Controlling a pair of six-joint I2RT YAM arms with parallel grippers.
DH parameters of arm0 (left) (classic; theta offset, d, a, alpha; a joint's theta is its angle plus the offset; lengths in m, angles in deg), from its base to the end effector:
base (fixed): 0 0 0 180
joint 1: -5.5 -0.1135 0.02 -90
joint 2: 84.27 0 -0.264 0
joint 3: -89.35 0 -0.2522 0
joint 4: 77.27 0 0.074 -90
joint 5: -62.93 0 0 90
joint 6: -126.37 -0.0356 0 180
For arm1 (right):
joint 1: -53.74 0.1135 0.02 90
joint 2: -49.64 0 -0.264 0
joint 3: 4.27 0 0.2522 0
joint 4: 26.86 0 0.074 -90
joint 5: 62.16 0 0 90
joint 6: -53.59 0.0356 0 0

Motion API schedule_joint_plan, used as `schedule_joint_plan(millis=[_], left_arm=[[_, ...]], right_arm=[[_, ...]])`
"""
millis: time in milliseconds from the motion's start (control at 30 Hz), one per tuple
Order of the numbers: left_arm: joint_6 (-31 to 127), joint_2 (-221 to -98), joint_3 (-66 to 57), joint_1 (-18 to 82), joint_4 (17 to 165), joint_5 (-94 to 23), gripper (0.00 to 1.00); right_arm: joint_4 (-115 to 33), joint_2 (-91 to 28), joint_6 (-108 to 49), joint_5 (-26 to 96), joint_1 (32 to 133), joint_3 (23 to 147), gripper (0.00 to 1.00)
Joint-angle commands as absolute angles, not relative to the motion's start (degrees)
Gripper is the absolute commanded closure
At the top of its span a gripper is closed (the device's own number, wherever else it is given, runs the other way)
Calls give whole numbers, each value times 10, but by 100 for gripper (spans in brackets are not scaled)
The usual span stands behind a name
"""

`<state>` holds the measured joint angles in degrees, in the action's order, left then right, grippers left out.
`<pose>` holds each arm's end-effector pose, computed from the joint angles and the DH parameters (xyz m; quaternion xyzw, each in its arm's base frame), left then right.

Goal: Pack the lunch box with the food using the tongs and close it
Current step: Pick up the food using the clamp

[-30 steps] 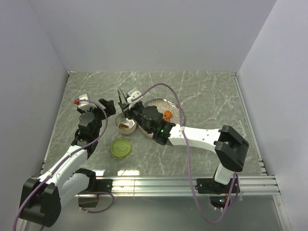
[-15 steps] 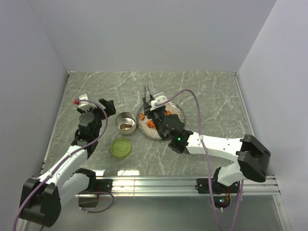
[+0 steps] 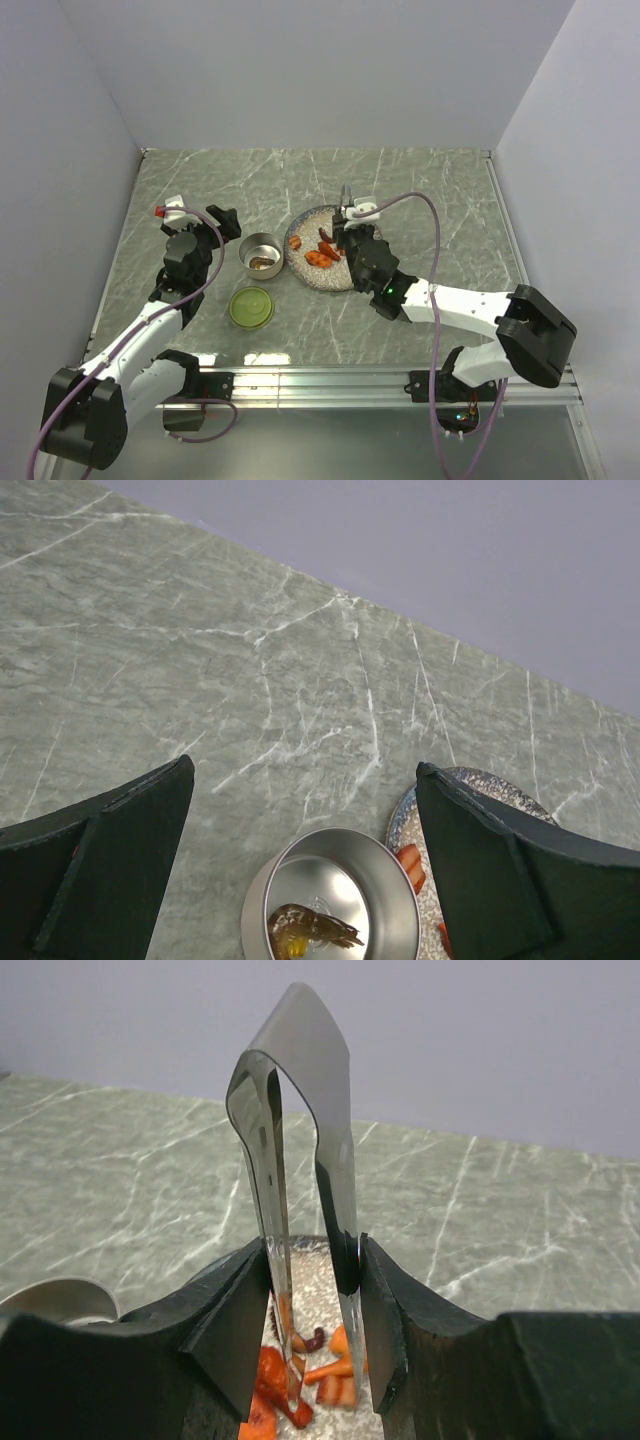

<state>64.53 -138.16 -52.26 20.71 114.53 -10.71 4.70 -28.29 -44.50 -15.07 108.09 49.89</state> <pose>0.2105 -0.0468 0.2524 -0.1781 0.7066 -0.1537 0.6674 0.1915 0.2254 0.2836 -0.0815 0.6661 0.0543 0.7394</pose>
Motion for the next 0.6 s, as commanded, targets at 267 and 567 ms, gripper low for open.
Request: schedule_joint_plan(millis=[267, 567], left_arm=[[648, -1386, -518, 208, 1166, -110, 1], [648, -1392, -516, 208, 1164, -110, 1]], right_arm=[[90, -216, -367, 55, 1036, 451, 52], [74, -249, -379, 174, 1031, 459, 52]])
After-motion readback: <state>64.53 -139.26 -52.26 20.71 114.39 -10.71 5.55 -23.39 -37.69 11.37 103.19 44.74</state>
